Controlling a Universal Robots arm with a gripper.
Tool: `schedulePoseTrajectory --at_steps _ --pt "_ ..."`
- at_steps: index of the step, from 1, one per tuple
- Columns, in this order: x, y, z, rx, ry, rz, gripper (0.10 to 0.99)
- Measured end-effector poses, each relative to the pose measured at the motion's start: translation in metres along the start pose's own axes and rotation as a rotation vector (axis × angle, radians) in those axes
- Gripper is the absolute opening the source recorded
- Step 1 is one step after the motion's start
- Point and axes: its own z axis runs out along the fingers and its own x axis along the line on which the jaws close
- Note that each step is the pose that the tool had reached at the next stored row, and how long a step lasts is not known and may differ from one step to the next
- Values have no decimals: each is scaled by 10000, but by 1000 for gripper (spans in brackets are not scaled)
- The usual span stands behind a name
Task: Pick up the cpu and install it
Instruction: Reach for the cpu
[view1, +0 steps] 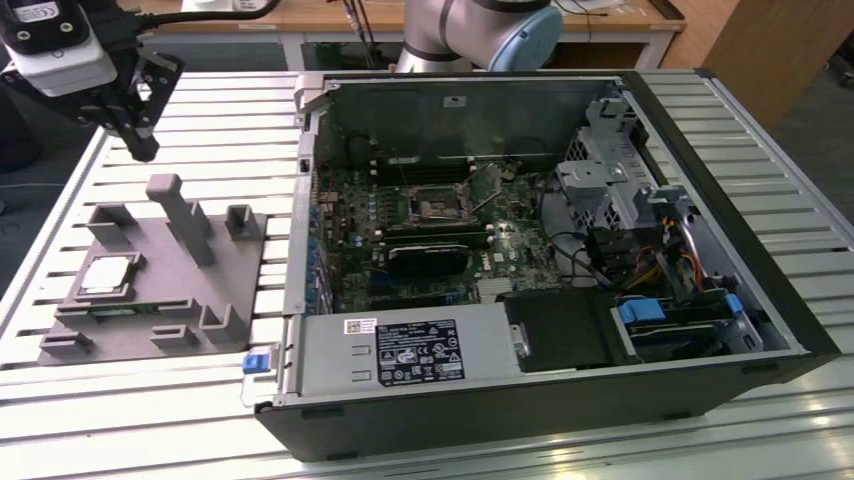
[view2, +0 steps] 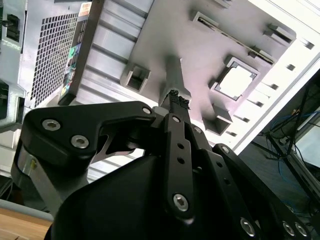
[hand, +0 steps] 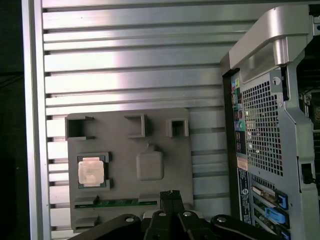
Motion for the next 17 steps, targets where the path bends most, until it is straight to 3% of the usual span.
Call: schedulePoseTrajectory --at_steps 17 --pt "177 -14 21 2 30 3 106"
